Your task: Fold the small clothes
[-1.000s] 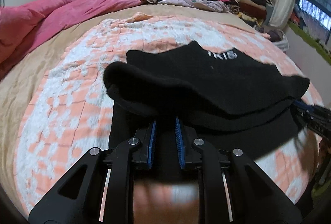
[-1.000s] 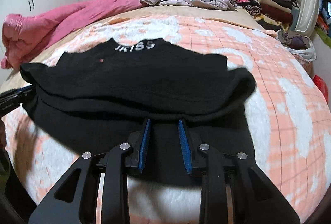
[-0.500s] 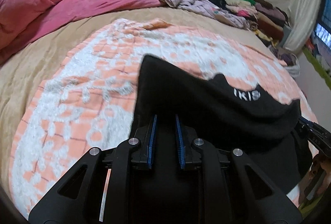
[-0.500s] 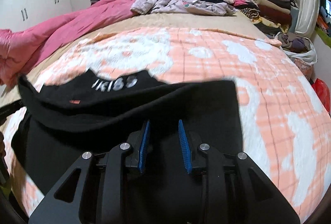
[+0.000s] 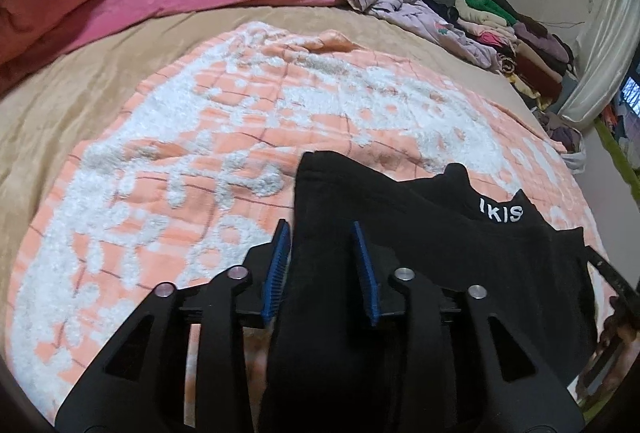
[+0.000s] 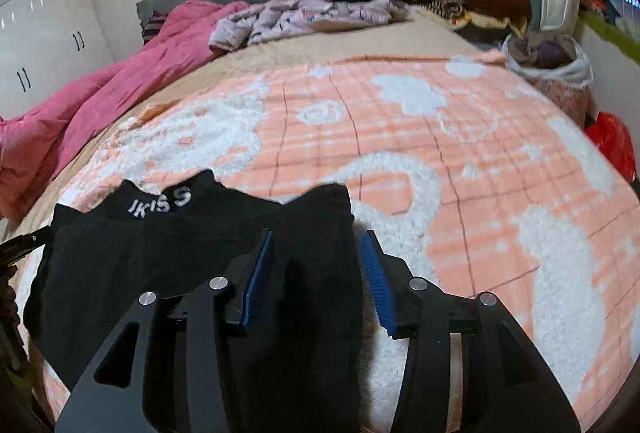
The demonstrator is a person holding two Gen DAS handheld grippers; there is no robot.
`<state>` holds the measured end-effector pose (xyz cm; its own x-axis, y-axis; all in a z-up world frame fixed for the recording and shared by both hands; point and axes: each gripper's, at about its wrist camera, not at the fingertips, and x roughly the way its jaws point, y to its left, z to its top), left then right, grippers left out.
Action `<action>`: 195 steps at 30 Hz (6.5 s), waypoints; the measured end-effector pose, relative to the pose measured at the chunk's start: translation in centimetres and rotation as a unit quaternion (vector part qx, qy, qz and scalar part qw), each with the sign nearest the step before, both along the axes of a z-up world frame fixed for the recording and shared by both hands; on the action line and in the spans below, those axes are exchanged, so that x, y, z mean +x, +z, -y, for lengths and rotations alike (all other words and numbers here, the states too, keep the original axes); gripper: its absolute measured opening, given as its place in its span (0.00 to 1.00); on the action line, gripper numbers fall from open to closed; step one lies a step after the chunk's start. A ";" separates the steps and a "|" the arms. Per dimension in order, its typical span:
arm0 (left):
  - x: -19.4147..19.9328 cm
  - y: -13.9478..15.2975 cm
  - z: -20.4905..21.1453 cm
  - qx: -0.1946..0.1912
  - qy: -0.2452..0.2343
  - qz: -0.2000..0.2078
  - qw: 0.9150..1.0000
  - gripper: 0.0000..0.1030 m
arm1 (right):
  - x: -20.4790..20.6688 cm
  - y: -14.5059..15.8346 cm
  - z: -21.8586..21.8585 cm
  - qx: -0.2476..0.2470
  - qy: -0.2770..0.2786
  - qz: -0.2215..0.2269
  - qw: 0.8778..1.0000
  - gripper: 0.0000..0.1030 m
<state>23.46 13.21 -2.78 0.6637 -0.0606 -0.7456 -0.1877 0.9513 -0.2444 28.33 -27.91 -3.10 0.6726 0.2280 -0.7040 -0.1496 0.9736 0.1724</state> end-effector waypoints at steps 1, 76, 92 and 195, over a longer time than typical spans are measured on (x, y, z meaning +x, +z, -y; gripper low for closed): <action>0.2 -0.2 0.1 0.000 0.000 -0.001 1.000 0.27 | 0.1 -0.3 0.0 0.003 0.003 -0.006 1.000 0.43; -8.1 -1.8 3.1 0.061 -0.049 -0.019 0.997 0.53 | -10.0 -1.4 -6.0 -0.031 0.025 -0.018 0.999 0.76; -11.4 1.7 1.9 0.059 -0.039 -0.004 0.997 0.66 | -13.7 1.5 -9.2 -0.026 0.052 0.004 0.998 0.93; -0.1 7.9 10.4 -0.022 -0.132 0.016 0.991 0.13 | -16.5 4.3 -18.0 -0.005 0.159 0.160 0.974 0.07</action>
<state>23.33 2.81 5.15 0.6434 -0.2677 -0.7171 0.0758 0.9545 -0.2884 11.82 -9.92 1.20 0.7552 0.4541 -0.4727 -0.4877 0.8711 0.0578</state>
